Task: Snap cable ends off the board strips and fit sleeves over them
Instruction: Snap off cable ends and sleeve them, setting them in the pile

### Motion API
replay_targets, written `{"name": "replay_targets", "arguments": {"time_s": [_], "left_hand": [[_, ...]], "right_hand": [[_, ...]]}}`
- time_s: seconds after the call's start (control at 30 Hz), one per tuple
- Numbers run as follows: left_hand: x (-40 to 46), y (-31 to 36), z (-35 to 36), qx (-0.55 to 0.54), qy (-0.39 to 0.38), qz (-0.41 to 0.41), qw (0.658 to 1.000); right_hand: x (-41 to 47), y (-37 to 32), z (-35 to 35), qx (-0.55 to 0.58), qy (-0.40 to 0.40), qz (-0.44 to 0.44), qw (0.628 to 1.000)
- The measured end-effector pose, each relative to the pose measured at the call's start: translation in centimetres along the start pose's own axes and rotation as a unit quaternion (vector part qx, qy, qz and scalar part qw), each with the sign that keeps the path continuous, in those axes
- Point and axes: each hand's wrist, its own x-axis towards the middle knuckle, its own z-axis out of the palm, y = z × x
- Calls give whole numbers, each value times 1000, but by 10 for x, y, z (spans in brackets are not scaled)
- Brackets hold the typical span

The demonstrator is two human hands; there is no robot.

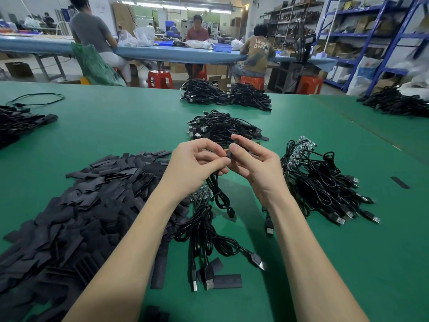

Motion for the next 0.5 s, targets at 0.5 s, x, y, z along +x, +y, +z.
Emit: {"name": "replay_targets", "arguments": {"time_s": [0.5], "left_hand": [[1,-6,5,19,39,11,999]], "right_hand": [[-2,6,8,30,47,-8,998]]}}
